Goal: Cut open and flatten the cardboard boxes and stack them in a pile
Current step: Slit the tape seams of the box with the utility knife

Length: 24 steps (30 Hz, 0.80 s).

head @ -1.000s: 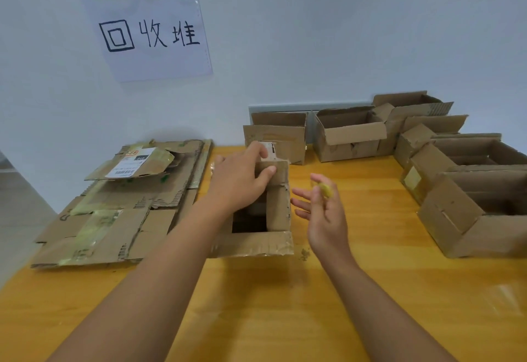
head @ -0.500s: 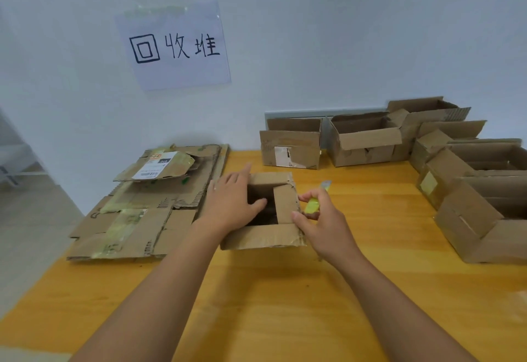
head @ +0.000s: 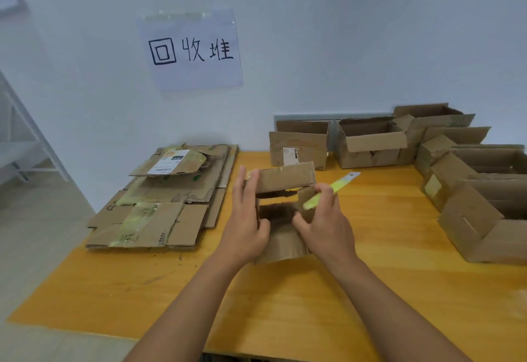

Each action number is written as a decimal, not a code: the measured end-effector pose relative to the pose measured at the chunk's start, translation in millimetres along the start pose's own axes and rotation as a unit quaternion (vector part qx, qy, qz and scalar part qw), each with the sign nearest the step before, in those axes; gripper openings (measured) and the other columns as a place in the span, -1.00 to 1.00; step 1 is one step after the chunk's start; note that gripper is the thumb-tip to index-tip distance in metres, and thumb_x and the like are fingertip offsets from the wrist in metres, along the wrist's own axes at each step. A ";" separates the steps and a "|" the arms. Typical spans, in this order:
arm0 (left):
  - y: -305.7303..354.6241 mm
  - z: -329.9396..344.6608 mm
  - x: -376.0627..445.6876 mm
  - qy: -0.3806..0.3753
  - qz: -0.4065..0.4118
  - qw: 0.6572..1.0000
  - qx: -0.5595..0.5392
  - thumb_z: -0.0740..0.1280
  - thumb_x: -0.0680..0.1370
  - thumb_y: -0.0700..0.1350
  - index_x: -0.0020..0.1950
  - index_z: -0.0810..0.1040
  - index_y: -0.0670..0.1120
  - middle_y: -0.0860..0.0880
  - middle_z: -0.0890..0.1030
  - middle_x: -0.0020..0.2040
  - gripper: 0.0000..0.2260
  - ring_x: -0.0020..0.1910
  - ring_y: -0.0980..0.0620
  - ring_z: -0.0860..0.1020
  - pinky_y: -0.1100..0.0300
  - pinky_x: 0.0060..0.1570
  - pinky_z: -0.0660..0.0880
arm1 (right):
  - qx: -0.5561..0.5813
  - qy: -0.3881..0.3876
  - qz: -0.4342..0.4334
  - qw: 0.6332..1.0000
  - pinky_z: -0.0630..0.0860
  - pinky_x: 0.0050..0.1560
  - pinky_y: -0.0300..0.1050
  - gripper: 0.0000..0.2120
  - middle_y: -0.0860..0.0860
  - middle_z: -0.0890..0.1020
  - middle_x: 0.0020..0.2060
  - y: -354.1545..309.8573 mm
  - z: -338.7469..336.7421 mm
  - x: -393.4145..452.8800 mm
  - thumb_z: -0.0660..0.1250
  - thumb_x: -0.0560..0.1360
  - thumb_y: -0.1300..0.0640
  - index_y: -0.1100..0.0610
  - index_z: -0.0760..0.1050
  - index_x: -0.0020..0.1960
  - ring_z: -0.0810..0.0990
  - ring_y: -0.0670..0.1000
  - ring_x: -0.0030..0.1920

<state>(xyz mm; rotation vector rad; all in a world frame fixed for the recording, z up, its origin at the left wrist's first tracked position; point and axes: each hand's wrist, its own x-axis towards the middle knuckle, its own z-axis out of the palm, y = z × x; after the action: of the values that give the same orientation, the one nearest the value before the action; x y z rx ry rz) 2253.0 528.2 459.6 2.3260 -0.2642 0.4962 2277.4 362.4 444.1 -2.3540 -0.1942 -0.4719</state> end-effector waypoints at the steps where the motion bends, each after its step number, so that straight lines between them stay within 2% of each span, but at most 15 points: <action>1: -2.5 -1.5 -1.0 0.016 0.007 1.000 0.007 0.31 0.51 -0.35 0.60 -0.15 0.04 0.07 -0.30 0.59 -0.15 0.37 0.55 -0.08 0.62 0.13 0.20 | 0.037 0.001 0.004 0.999 0.35 -0.35 -0.28 -0.47 -0.05 0.44 0.07 2.2 0.6 0.5 0.39 0.51 0.05 0.02 0.19 0.36 0.47 -0.09 -0.19; 2: -6.7 -1.7 -1.5 0.033 0.010 0.999 0.013 0.31 0.51 -0.38 0.61 -0.16 -0.03 0.00 -0.28 0.60 -0.14 0.37 0.50 0.05 0.40 0.20 0.24 | 0.079 0.001 0.012 0.997 0.32 -0.36 -0.28 -0.52 -0.05 0.48 0.04 4.4 -0.3 0.2 0.38 0.51 0.12 0.02 0.23 0.33 0.48 -0.09 -0.21; 3: -10.2 -1.9 -2.6 0.036 0.011 0.999 0.018 0.30 0.50 -0.40 0.61 -0.18 -0.07 -0.04 -0.24 0.61 -0.14 0.34 0.31 0.20 0.23 0.19 0.26 | 0.115 0.000 0.024 0.993 0.31 -0.36 -0.25 -0.57 -0.03 0.52 -0.02 8.1 -1.1 -0.3 0.35 0.52 0.18 0.01 0.26 0.29 0.49 -0.10 -0.23; 4: -13.6 -1.9 -4.0 0.024 0.010 0.999 0.024 0.29 0.52 -0.39 0.60 -0.25 -0.04 -0.04 -0.19 0.62 -0.12 0.26 0.13 0.29 0.17 0.13 0.31 | 0.143 0.001 0.036 0.989 0.31 -0.37 -0.23 -0.62 -0.02 0.56 -0.08 12.9 -2.0 -1.3 0.33 0.52 0.24 -0.02 0.27 0.24 0.50 -0.11 -0.28; 6: -19.1 -0.1 -7.3 -0.019 0.004 0.999 0.039 0.26 0.56 -0.34 0.51 -0.44 0.20 0.06 -0.07 0.63 -0.05 0.17 0.02 0.41 0.21 0.05 0.43 | 0.184 0.000 0.076 0.980 0.33 -0.41 -0.17 -0.66 0.01 0.59 -0.19 22.7 -4.7 -4.4 0.28 0.53 0.29 -0.03 0.28 0.16 0.47 -0.10 -0.40; 8: -25.6 6.4 -10.0 -0.054 0.023 0.997 0.042 0.24 0.56 -0.33 0.40 -0.50 0.38 0.11 0.03 0.62 0.00 0.11 0.03 0.50 0.27 -0.05 0.46 | 0.228 0.002 0.121 0.966 0.40 -0.38 -0.04 -0.69 0.08 0.60 -0.21 31.3 -6.9 -7.4 0.28 0.55 0.27 -0.03 0.29 0.16 0.49 -0.02 -0.40; 10: -27.2 14.6 -11.8 -0.084 0.037 0.995 0.046 0.25 0.55 -0.33 0.44 -0.42 0.40 0.08 0.11 0.60 -0.02 0.22 0.01 0.48 0.34 -0.01 0.42 | 0.257 0.003 0.159 0.953 0.50 -0.33 0.06 -0.73 0.10 0.61 -0.17 37.6 -9.5 -9.5 0.29 0.59 0.20 -0.03 0.29 0.18 0.58 0.07 -0.31; 13: -23.6 24.4 -13.2 -0.138 0.011 0.988 0.069 0.22 0.57 -0.32 0.58 -0.10 0.20 0.02 0.23 0.54 -0.24 0.28 -0.03 0.45 0.25 0.02 0.44 | 0.315 0.029 0.226 0.922 0.62 -0.07 0.17 -0.81 -0.01 0.58 -0.10 43.7 -16.1 -10.6 0.25 0.61 0.16 0.01 0.31 0.17 0.64 0.09 -0.12; 15: -22.6 29.1 -13.4 -0.158 0.026 0.983 0.088 0.20 0.56 -0.32 0.58 0.05 0.11 0.09 0.11 0.57 -0.33 0.35 -0.02 0.39 0.27 -0.01 0.43 | 0.305 0.086 0.217 0.923 0.56 -0.10 0.11 -0.85 -0.08 0.57 -0.09 48.3 -22.6 -12.4 0.22 0.62 0.17 0.03 0.32 0.16 0.58 -0.01 -0.18; 17: -24.8 33.2 -13.0 -0.179 0.035 0.979 0.089 0.20 0.55 -0.29 0.55 0.16 0.08 0.16 0.05 0.54 -0.40 0.41 0.03 0.30 0.23 0.08 0.47 | 0.248 0.113 0.161 0.949 0.48 -0.19 0.02 -0.81 -0.12 0.56 -0.04 52.4 -27.9 -13.4 0.20 0.60 0.20 0.03 0.32 0.18 0.54 -0.07 -0.22; 19: -27.6 36.9 -13.1 -0.205 0.028 0.974 0.093 0.21 0.56 -0.22 0.53 0.21 0.06 0.16 0.11 0.47 -0.45 0.40 0.05 0.29 0.15 0.21 0.46 | 0.187 0.072 0.096 0.975 0.46 -0.24 0.05 -0.78 -0.07 0.59 -0.02 56.8 -27.1 -10.8 0.22 0.59 0.19 -0.01 0.31 0.19 0.56 -0.01 -0.24; 21: -29.7 39.4 -12.9 -0.225 0.022 0.969 0.100 0.22 0.57 -0.16 0.54 0.22 0.05 0.15 0.17 0.46 -0.46 0.39 0.07 0.32 0.14 0.26 0.44 | 0.104 -0.028 0.040 0.993 0.37 -0.35 0.01 -0.77 -0.01 0.58 -0.14 59.0 -19.7 -3.7 0.23 0.59 0.13 -0.04 0.32 0.22 0.49 -0.03 -0.33; 23: -30.7 40.5 -12.6 -0.241 0.018 0.965 0.105 0.22 0.57 -0.09 0.56 0.21 0.04 0.13 0.19 0.49 -0.45 0.42 0.09 0.28 0.16 0.31 0.40 | 0.004 -0.129 -0.005 0.992 0.31 -0.33 -0.13 -0.76 -0.05 0.49 -0.11 59.5 -9.6 2.3 0.22 0.61 0.06 -0.02 0.30 0.25 0.41 -0.10 -0.27; 24: -31.6 40.6 -12.4 -0.251 0.013 0.962 0.104 0.22 0.56 -0.05 0.57 0.21 0.04 0.12 0.19 0.51 -0.44 0.44 0.11 0.25 0.18 0.34 0.36 | -0.038 -0.161 -0.021 0.986 0.36 -0.27 -0.11 -0.77 -0.05 0.48 -0.07 60.3 -4.7 4.4 0.22 0.61 0.03 -0.03 0.28 0.23 0.43 -0.08 -0.20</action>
<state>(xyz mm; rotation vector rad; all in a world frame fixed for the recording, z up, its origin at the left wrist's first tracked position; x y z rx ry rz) 2263.2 522.8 408.0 2.6308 -0.5001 -0.0705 2296.3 315.1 411.2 -2.4956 -0.3808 -0.1162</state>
